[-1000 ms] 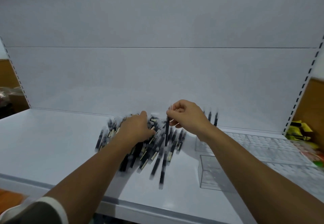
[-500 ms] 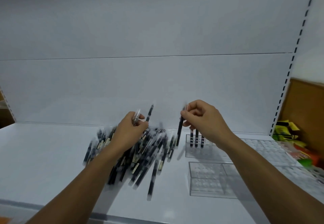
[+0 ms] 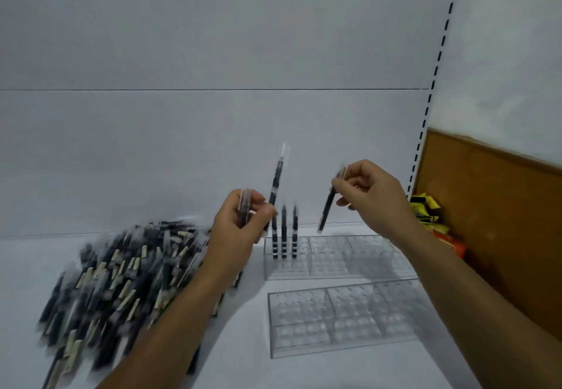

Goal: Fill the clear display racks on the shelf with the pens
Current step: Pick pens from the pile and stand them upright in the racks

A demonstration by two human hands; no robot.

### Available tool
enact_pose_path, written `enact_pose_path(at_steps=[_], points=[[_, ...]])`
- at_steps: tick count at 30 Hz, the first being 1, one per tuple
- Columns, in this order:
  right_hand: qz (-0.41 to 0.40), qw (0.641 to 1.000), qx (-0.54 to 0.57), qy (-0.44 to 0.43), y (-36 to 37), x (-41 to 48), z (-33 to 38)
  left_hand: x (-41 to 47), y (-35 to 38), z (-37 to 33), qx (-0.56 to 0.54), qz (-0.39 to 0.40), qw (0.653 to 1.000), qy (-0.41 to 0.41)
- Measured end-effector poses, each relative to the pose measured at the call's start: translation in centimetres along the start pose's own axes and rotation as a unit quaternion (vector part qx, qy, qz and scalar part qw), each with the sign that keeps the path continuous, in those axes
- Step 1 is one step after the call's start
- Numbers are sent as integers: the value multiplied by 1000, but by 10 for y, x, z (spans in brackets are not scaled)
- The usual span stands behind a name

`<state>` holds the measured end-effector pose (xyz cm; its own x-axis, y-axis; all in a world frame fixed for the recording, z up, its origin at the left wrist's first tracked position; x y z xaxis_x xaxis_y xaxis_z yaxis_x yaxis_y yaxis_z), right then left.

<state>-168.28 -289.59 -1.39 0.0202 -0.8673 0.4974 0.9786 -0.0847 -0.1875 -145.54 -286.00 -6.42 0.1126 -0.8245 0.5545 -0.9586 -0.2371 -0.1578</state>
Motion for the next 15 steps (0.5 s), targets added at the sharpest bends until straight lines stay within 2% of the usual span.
enact_pose_path(at_steps=[15], points=[[78,994,-74,-15,31,11,-2,-16,-4,18,73,34,996,35]])
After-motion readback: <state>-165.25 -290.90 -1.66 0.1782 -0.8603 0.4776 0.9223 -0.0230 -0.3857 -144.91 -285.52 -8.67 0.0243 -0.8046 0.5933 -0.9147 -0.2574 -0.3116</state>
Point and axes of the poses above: each hand's wrist, its own x-axis towards the middle knuckle, its own y-axis out of the palm, z = x × y, the point moved 2 cm from there along x, towards the middle knuckle, and after that the axes turned 11 degrees about x, right-handed, at the moved point
